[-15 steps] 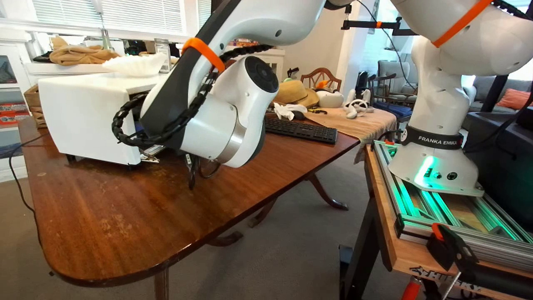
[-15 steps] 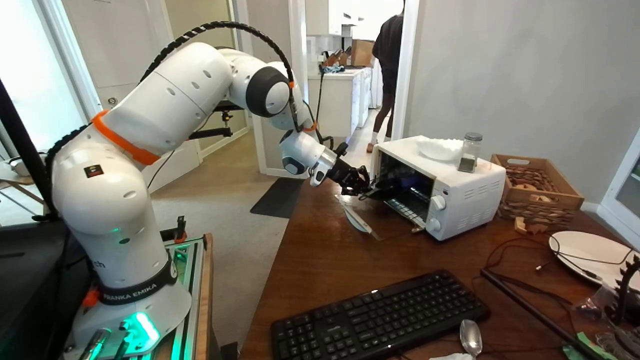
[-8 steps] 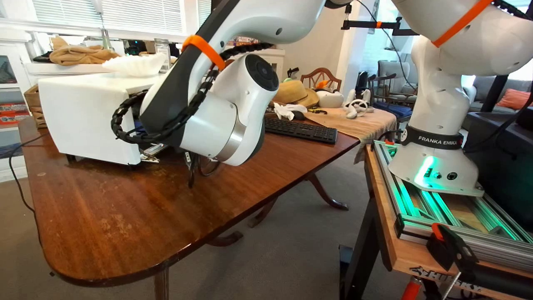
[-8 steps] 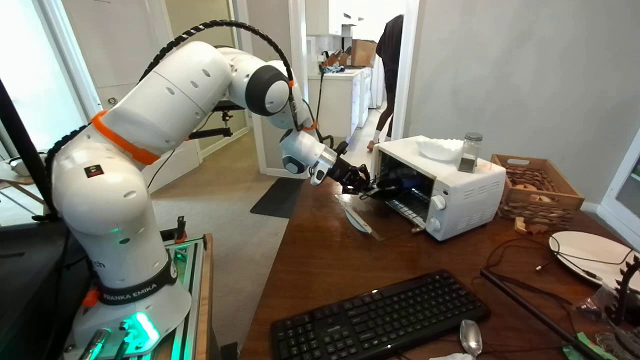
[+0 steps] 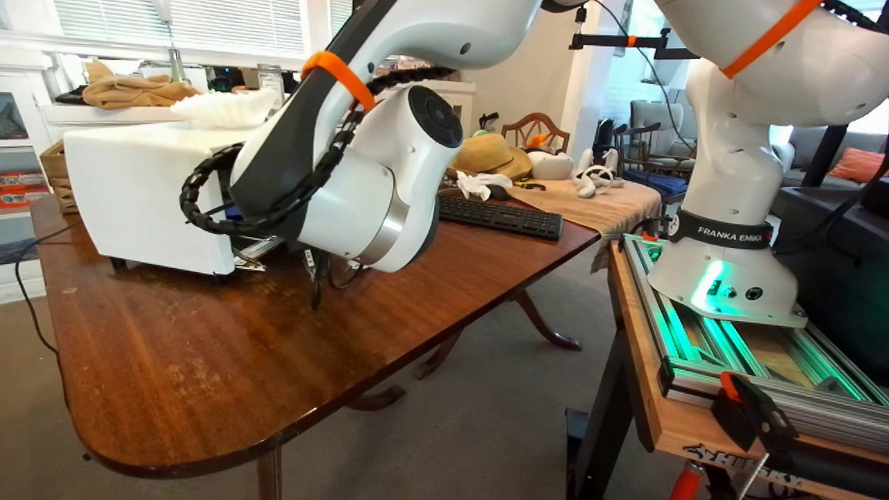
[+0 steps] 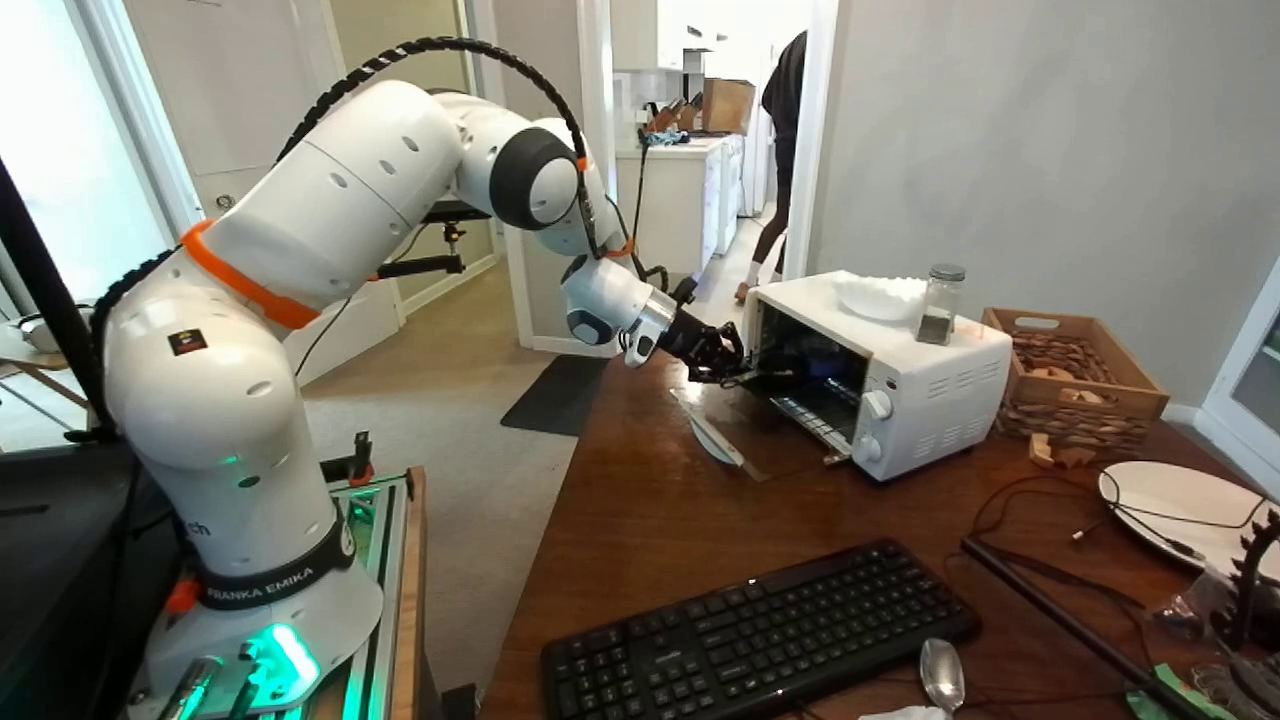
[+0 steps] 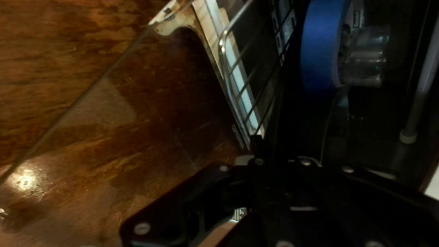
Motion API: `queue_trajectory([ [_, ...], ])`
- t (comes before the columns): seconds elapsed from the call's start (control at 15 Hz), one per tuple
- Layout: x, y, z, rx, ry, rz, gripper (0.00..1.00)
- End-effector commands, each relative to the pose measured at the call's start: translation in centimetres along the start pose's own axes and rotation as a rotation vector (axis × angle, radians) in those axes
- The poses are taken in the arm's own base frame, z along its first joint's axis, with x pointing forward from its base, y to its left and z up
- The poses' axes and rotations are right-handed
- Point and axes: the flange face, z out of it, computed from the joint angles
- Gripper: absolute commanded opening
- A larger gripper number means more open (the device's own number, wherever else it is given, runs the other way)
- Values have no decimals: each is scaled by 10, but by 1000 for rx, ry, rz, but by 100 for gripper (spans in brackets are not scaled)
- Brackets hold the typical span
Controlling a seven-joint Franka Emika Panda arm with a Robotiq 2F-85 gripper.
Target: Open the oven then pull out the tray
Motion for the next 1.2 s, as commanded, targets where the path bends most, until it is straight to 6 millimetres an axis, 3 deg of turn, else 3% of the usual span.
queue_trajectory([
  [0.0,8,10,-8,-10,-26,14,3],
  [0.33,21,39,-19,-8,-2,71,3],
  [0.53,33,46,-28,8,7,113,3],
  [0.73,48,45,-36,16,0,130,3],
  [1.13,100,29,-48,29,15,178,3],
])
